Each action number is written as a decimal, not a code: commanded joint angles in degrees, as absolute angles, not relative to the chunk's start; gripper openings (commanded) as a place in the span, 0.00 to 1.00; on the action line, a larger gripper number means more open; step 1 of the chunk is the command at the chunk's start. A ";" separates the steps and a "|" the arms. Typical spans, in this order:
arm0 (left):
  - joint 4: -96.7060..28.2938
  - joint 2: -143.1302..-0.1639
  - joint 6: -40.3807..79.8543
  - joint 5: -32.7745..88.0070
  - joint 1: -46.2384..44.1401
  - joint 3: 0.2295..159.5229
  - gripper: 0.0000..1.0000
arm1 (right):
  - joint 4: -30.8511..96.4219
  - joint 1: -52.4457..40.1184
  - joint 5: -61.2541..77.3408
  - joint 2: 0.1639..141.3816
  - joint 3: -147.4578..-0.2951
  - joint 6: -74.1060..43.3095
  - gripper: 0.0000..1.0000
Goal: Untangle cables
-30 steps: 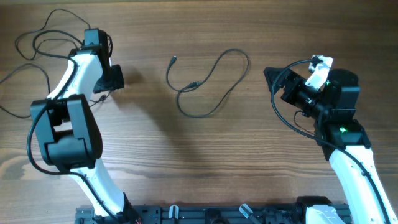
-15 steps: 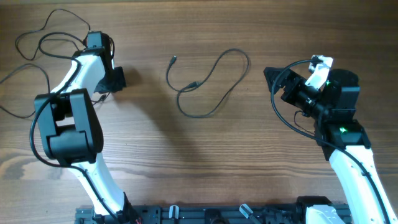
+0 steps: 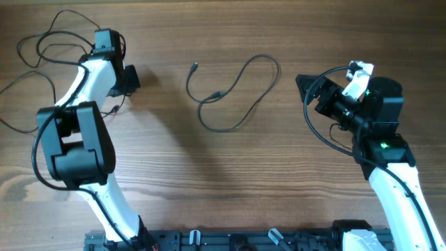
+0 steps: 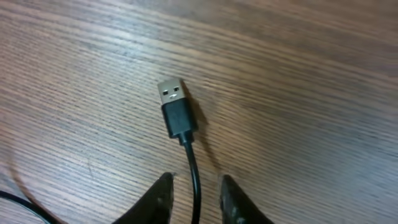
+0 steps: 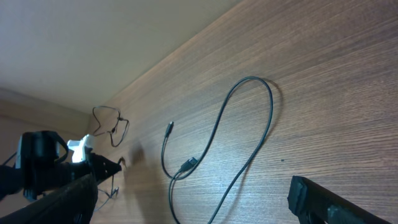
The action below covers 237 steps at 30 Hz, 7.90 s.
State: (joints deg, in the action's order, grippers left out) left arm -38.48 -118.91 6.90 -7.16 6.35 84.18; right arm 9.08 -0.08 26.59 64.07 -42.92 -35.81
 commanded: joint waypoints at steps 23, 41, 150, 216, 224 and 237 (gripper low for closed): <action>-34.06 -109.80 13.76 18.87 -12.60 85.30 0.80 | 8.64 -0.36 27.03 64.31 -44.14 -32.93 1.00; -39.20 -111.33 26.17 12.19 -9.82 85.30 1.00 | 54.61 -1.21 26.65 96.40 -95.22 -7.68 1.00; 5.30 -104.14 83.22 69.97 -2.72 86.28 0.49 | 20.60 -24.53 41.08 103.22 -95.39 -19.81 0.04; -31.31 -66.98 18.20 30.02 -4.23 86.50 0.04 | 41.67 -11.70 24.82 93.97 -95.13 -21.02 1.00; -40.18 -60.62 36.42 -3.27 0.93 86.50 0.04 | 41.89 -11.73 24.82 94.15 -95.13 -21.02 1.00; -52.27 -61.36 76.82 -5.85 22.13 86.48 0.04 | 41.91 -11.70 24.64 94.30 -95.13 -20.73 1.00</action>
